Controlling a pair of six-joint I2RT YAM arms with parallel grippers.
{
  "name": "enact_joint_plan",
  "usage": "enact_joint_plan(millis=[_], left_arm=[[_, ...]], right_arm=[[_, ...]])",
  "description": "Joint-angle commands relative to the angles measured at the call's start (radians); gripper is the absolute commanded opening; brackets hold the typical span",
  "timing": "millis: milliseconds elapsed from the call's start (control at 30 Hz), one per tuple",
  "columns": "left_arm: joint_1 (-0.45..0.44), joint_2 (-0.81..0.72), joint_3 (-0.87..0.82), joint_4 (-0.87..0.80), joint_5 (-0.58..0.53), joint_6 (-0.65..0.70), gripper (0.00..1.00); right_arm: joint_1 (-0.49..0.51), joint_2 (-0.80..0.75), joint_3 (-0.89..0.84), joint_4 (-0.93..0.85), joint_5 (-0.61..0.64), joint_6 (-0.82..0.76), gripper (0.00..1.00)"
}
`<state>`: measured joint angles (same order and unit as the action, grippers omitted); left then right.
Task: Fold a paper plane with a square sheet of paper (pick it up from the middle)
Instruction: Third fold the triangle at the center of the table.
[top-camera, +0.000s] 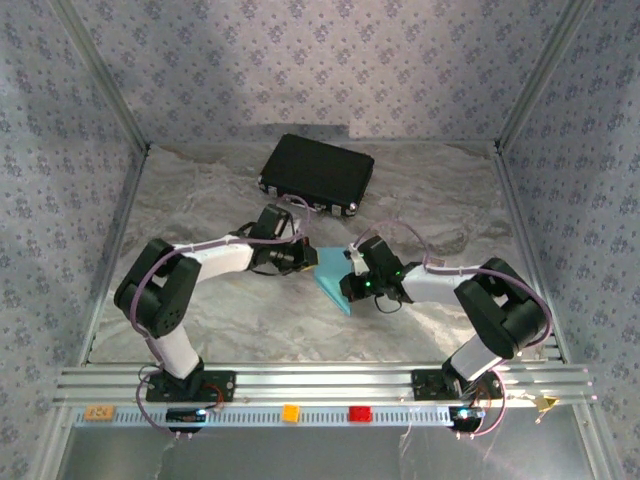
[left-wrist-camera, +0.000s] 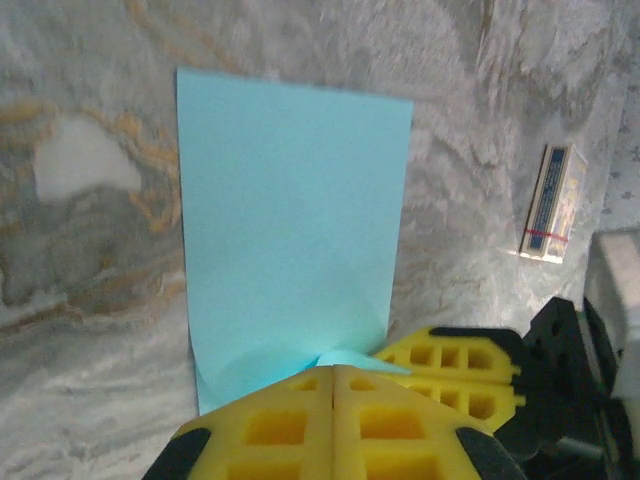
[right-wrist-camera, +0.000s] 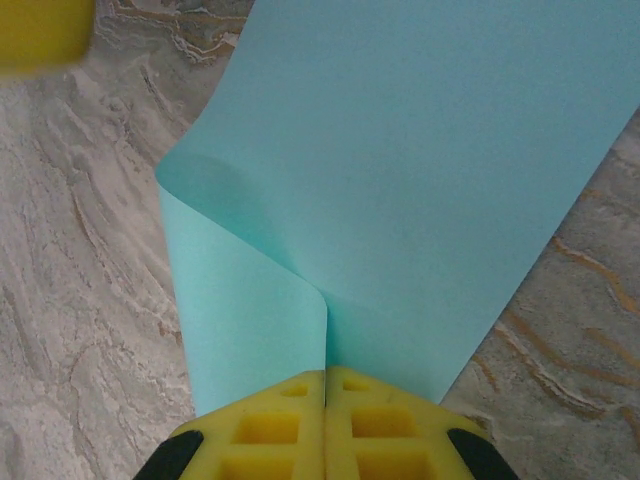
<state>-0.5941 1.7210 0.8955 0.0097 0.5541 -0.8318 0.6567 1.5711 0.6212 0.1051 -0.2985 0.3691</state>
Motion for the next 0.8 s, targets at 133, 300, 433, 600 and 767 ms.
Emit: enact_joint_plan(millis=[133,300,433,600,767], left_arm=[[-0.057,0.007,-0.068,0.205,0.103,-0.122,0.01],[-0.071,0.039,-0.093,0.281,0.118,-0.167,0.0],[-0.072,0.057,-0.095,0.261,0.112,-0.167,0.0],[-0.08,0.079,-0.1,0.264,0.108,-0.162,0.0],[-0.084,0.098,-0.097,0.25,0.091,-0.146,0.0]], right_arm=[[-0.01,0.02,0.012,-0.052,0.001,-0.023,0.07],[-0.011,0.02,0.01,-0.053,0.007,-0.02,0.08],[-0.012,0.02,0.011,-0.052,0.007,-0.019,0.08],[-0.013,0.023,0.01,-0.05,0.007,-0.018,0.08],[-0.013,0.023,0.009,-0.048,0.006,-0.018,0.08]])
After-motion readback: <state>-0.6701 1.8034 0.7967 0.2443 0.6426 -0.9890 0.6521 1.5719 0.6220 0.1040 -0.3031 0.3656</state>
